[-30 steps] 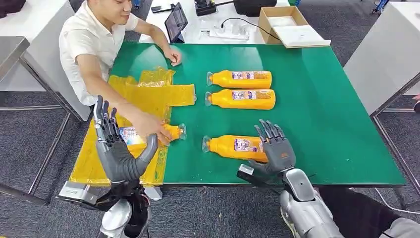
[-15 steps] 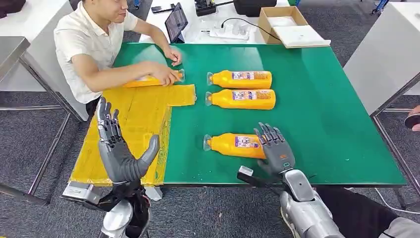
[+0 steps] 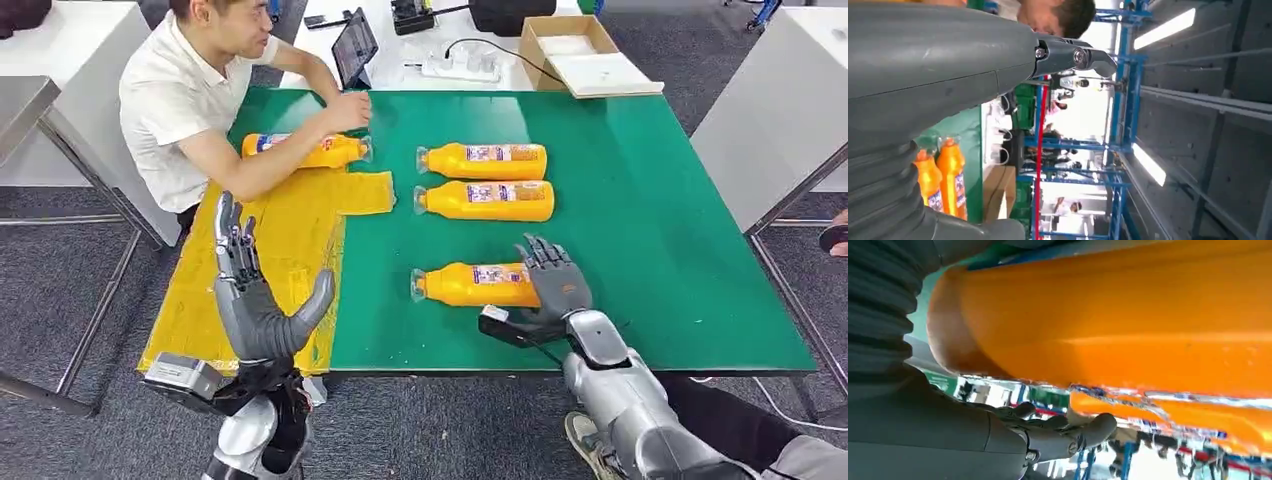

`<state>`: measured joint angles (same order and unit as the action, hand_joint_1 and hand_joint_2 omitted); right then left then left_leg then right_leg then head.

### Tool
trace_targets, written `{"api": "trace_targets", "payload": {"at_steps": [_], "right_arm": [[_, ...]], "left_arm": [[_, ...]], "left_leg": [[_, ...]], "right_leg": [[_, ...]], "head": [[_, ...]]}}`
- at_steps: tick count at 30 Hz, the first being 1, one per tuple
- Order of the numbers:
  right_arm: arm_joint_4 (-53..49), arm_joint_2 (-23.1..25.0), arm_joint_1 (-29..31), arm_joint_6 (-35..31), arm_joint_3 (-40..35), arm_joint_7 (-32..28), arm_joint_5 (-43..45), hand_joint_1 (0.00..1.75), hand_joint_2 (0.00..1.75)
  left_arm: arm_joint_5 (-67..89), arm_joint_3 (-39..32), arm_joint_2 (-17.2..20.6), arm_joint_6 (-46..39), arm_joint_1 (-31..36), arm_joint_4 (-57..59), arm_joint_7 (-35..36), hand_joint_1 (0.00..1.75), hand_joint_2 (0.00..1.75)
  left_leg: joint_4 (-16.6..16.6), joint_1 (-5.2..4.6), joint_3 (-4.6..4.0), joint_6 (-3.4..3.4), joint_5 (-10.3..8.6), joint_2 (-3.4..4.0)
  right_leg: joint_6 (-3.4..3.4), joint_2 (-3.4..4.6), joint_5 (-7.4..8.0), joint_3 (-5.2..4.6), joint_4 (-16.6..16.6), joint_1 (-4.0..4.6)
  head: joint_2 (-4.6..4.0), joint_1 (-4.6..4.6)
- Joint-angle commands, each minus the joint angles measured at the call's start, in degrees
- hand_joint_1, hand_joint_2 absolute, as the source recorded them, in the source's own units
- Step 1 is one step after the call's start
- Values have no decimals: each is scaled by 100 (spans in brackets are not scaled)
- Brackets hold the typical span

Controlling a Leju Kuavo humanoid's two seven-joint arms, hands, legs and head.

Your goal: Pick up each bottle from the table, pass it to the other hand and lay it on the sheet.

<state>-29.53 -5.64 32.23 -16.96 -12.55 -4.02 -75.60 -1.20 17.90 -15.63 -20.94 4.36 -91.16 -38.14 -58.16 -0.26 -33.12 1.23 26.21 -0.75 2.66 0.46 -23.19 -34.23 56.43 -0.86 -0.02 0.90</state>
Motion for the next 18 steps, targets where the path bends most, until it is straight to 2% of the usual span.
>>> {"api": "trace_targets", "payload": {"at_steps": [1, 2, 4, 11, 13, 15, 18], "right_arm": [[981, 68, 291, 446, -260, 184, -92, 108, 175], [974, 40, 279, 533, -265, 271, -97, 173, 175], [1007, -60, 235, 809, -345, 507, -191, 175, 175], [999, -81, 81, 793, -165, 569, 0, 175, 175], [945, -31, 15, 700, 83, 295, 312, 175, 175], [800, 94, -94, 590, 622, -484, 1069, 175, 175], [421, 331, -217, 261, 1054, -1378, 1882, 175, 175]], "left_arm": [[29, -72, 98, 30, 158, 350, -185, 0, 175], [44, -81, 100, 39, 120, 304, -186, 0, 175], [72, -110, 113, 61, 1, 187, -186, 0, 175], [118, -206, 117, 82, -53, 223, -168, 0, 175], [137, -221, 109, 70, -57, 234, -167, 0, 175], [147, -192, 102, 43, -59, 262, -167, 0, 175], [140, -204, 69, -73, -94, 248, -157, 0, 175]], "left_leg": [[8, 6, 13, -9, -5, -3], [6, 4, 12, -7, -3, -1], [6, 2, 11, -6, -3, -3], [12, 7, 36, -6, -7, -22], [16, 7, 39, -7, -8, -26], [16, 7, 42, -6, -7, -27], [19, 11, 43, -10, -7, -20]], "right_leg": [[-11, -10, 5, 18, -11, 7], [-8, -7, 3, 16, -7, 4], [-8, -9, 1, 16, -6, 3], [-10, -27, 2, 48, -19, 8], [-11, -28, 2, 51, -20, 9], [-10, -28, 1, 54, -20, 8], [-15, -24, 2, 54, -23, 12]], "head": [[0, 0], [0, 0], [0, 0], [0, 0], [0, -2], [0, 0], [0, 0]]}}
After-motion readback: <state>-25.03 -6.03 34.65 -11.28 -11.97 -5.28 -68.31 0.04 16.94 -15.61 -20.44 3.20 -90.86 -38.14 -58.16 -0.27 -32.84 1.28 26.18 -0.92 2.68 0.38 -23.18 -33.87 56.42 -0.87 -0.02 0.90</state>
